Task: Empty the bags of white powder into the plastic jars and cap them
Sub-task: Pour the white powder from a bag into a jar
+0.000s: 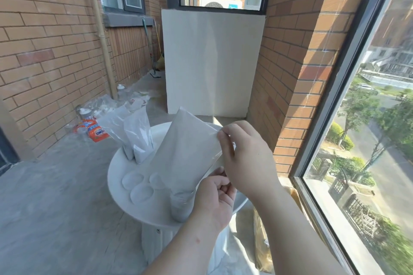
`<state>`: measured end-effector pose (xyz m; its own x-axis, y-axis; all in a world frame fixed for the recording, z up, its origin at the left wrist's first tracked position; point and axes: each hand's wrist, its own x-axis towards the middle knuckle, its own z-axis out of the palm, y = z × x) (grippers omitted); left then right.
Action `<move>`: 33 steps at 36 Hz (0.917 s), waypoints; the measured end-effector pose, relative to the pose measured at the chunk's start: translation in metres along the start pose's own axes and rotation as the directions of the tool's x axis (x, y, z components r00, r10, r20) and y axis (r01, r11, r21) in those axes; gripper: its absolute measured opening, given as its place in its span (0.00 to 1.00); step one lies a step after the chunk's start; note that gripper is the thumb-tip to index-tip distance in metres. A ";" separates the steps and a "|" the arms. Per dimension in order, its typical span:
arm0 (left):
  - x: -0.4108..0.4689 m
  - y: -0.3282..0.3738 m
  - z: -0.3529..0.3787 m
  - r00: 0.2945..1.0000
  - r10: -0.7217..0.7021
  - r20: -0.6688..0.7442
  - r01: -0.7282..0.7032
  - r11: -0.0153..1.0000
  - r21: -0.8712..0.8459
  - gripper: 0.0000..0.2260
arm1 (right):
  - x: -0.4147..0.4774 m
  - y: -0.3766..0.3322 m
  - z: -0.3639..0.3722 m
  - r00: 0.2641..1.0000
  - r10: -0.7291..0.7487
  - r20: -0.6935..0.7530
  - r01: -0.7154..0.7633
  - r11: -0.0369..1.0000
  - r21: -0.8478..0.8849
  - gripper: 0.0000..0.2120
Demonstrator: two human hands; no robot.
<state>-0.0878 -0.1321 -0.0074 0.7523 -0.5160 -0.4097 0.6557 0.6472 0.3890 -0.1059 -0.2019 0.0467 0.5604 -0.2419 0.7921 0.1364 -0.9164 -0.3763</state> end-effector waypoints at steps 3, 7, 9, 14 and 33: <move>-0.001 0.001 0.002 1.000 0.001 -0.005 -0.001 1.000 0.018 0.15 | -0.002 0.001 0.002 1.000 0.000 -0.004 0.000 1.000 -0.024 0.14; -0.003 0.001 0.001 1.000 0.005 0.004 -0.005 0.999 0.036 0.15 | -0.003 0.001 0.001 1.000 0.013 -0.001 -0.013 1.000 -0.026 0.14; -0.003 0.001 0.001 1.000 0.004 0.010 -0.004 1.000 0.031 0.16 | -0.002 0.001 0.001 0.999 0.030 -0.012 -0.030 0.999 -0.014 0.12; -0.004 0.000 0.003 1.000 0.005 -0.003 -0.005 1.000 0.029 0.15 | -0.003 0.001 0.001 0.999 0.032 -0.005 -0.032 0.999 -0.017 0.12; 0.000 0.000 0.000 1.000 -0.008 -0.009 0.008 1.000 0.028 0.14 | -0.002 0.000 0.001 0.999 0.032 0.002 -0.032 0.999 0.011 0.12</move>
<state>-0.0876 -0.1320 -0.0073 0.7463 -0.5160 -0.4204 0.6635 0.6267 0.4087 -0.1064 -0.2015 0.0447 0.5660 -0.2703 0.7788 0.1273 -0.9047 -0.4065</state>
